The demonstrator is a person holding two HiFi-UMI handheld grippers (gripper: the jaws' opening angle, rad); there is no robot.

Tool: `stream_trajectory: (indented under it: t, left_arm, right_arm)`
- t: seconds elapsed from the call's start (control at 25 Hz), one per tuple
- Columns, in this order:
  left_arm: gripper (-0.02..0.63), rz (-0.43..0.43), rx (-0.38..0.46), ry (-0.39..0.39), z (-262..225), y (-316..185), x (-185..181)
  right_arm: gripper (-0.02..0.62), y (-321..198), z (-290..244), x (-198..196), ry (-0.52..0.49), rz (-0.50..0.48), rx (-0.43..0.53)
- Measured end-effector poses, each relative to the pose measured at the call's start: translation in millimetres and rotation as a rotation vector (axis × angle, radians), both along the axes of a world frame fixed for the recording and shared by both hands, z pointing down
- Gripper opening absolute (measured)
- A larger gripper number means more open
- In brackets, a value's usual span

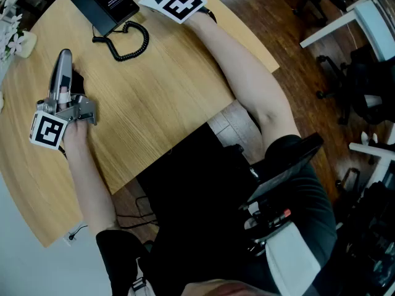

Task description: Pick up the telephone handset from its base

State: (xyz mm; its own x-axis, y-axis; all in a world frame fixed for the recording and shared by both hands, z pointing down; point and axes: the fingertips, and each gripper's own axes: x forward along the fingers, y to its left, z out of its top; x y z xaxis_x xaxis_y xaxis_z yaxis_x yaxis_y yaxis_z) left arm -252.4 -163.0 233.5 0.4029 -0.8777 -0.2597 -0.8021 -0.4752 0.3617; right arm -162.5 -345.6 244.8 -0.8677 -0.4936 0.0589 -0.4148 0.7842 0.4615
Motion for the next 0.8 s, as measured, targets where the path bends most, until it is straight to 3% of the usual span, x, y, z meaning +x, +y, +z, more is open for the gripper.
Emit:
stream_trajectory:
  t: [0.12,0.24,0.36,0.6,0.76,0.8]
  left_arm:
    - [0.003,0.068,-0.037,0.058,14.2,-16.2,8.3]
    - [0.003,0.064,-0.083,0.067,25.7,-35.9,1.2]
    - [0.111,0.083,-0.104,0.122,26.0,-49.9,-7.9]
    - [0.208,-0.014,-0.187,0.047,32.1,-87.0,-32.7]
    - [0.369,-0.027,-0.253,0.040,35.4,-115.5,-35.8]
    - [0.379,-0.029,-0.276,0.044,37.8,-122.4,-36.5]
  right_arm:
    - [0.003,-3.0,11.9,21.4,0.014,0.036,-0.013]
    - [0.003,-7.0,18.4,40.3,0.036,0.075,-0.022]
    - [0.003,-7.9,13.9,38.2,0.024,0.071,-0.017]
    - [0.003,-8.0,9.9,37.4,0.001,0.073,-0.013]
    - [0.003,-7.6,0.3,41.9,-0.025,0.097,0.014]
    - [0.003,-8.6,-2.6,44.0,-0.038,0.107,0.016]
